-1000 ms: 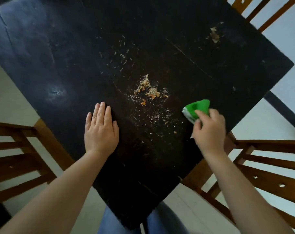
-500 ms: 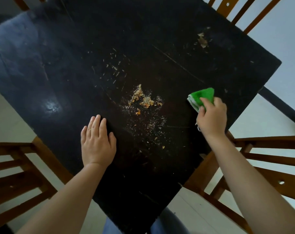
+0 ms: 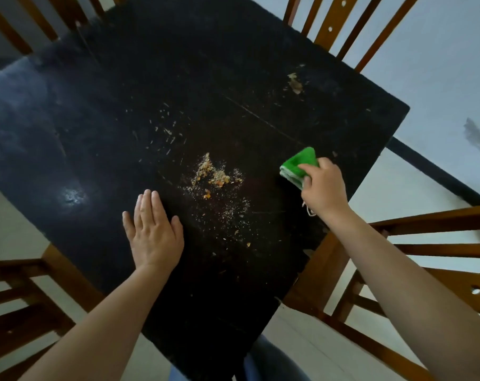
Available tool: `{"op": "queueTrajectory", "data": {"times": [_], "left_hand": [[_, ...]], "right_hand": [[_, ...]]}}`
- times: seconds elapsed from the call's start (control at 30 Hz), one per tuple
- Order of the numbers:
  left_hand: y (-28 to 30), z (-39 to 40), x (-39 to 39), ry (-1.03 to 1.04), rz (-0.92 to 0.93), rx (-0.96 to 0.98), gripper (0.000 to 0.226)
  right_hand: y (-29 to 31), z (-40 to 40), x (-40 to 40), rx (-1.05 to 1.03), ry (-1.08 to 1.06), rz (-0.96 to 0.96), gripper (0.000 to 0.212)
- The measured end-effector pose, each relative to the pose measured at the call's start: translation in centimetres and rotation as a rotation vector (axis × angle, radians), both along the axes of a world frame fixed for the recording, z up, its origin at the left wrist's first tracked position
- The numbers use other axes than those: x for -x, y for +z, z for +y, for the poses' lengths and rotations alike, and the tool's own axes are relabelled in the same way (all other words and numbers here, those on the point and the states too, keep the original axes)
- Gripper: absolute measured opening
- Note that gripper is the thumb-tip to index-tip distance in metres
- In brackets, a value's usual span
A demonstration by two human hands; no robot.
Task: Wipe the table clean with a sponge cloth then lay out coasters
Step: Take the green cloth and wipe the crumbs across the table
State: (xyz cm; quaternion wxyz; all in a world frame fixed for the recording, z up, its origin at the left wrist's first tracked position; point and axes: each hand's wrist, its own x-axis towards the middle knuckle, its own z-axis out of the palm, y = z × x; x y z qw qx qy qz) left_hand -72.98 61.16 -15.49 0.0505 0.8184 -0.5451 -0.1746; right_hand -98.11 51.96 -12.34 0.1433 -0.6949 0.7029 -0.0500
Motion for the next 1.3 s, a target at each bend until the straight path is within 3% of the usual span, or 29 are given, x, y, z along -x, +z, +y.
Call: {"op": "queueTrajectory", "data": {"times": [0.1,0.37,0.6,0.73,0.87,1.03,1.3], "left_hand": [[0.1,-0.3,0.6,-0.020,-0.008,-0.027,0.063],[-0.7,0.8,1.2,-0.018,-0.023,-0.137,0.061],[-0.9,0.8,1.1,-0.032,-0.035,-0.129,0.061],[-0.9,0.9,1.1,-0.034,-0.033,-0.125,0.061],[-0.9,1.0,1.2,-0.033,-0.036,-0.114,0.061],[-0.8,1.1,1.0,-0.038,-0.033,-0.120,0.061],[-0.1,0.9,-0.5,-0.011,0.078,-0.047,0.054]], "right_hand": [[-0.8,1.1,1.3,-0.121,0.055,0.077,0.044],[-1.0,4.1,0.9,-0.122,0.069,0.099,0.044],[-1.0,9.0,-3.2,-0.088,0.044,-0.023,0.040],[-0.8,9.1,-5.6,-0.141,0.040,-0.225,0.039],[-0.2,8.4,-2.7,-0.017,-0.114,-0.171,0.038],[-0.9,12.5,-1.1,-0.126,-0.129,-0.077,0.039],[-0.2,14.4,-8.8,-0.304,-0.087,-0.293,0.045]]}}
